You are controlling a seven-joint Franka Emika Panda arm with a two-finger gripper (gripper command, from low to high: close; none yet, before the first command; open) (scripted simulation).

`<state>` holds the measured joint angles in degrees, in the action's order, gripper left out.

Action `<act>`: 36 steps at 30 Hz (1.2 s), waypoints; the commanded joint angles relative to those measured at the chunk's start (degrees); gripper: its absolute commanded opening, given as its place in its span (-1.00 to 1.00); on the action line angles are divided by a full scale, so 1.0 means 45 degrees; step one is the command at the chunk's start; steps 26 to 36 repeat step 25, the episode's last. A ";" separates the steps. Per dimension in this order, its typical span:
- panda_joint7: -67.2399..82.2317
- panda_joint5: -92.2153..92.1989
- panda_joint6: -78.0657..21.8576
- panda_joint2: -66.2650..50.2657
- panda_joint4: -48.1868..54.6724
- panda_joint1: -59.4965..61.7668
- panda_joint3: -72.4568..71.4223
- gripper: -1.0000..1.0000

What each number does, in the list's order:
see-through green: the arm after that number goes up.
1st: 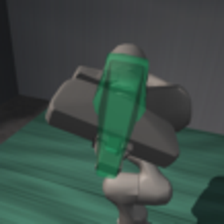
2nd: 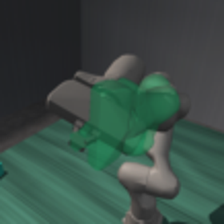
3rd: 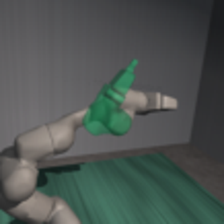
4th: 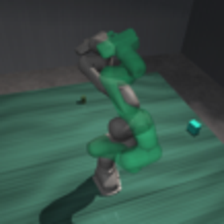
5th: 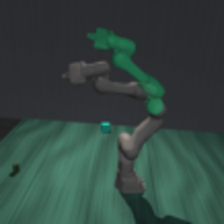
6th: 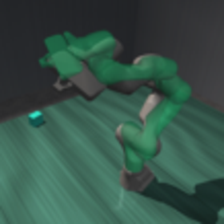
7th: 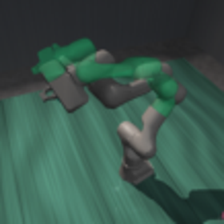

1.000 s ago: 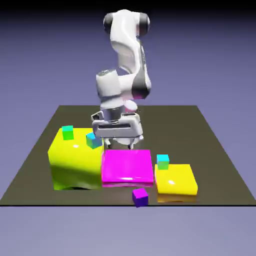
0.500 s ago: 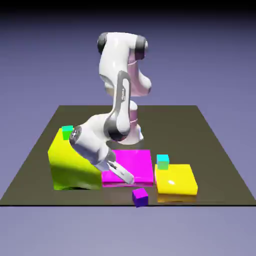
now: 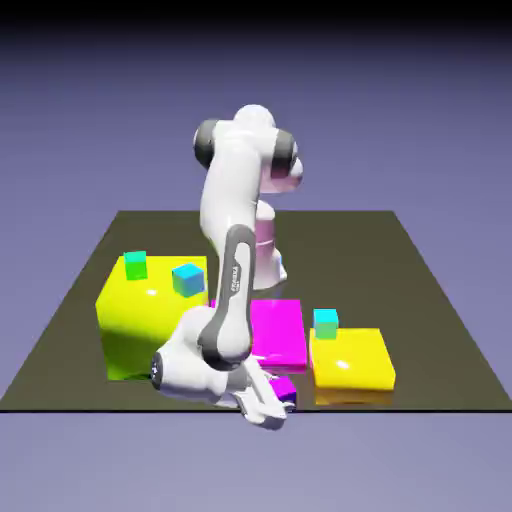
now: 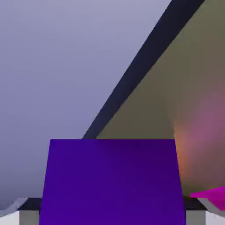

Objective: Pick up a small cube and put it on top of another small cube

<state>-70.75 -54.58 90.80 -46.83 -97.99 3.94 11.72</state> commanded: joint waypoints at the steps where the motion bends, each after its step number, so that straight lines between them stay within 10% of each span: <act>1: -0.0072 -0.0215 -0.0327 0.0389 0.0063 -0.0186 0.0201 -1.00; 15: 0.1727 0.5008 -0.7966 0.5088 0.1020 0.1196 0.3768 -1.00; 23: 0.1937 0.5582 -0.5874 0.5889 -0.1868 0.0683 0.3564 -1.00; 24: 0.1937 0.5582 -0.5874 0.5889 -0.1868 0.0683 0.3564 1.00; 36: 0.1937 0.5583 -0.5874 0.5889 -0.1868 0.0683 0.3564 1.00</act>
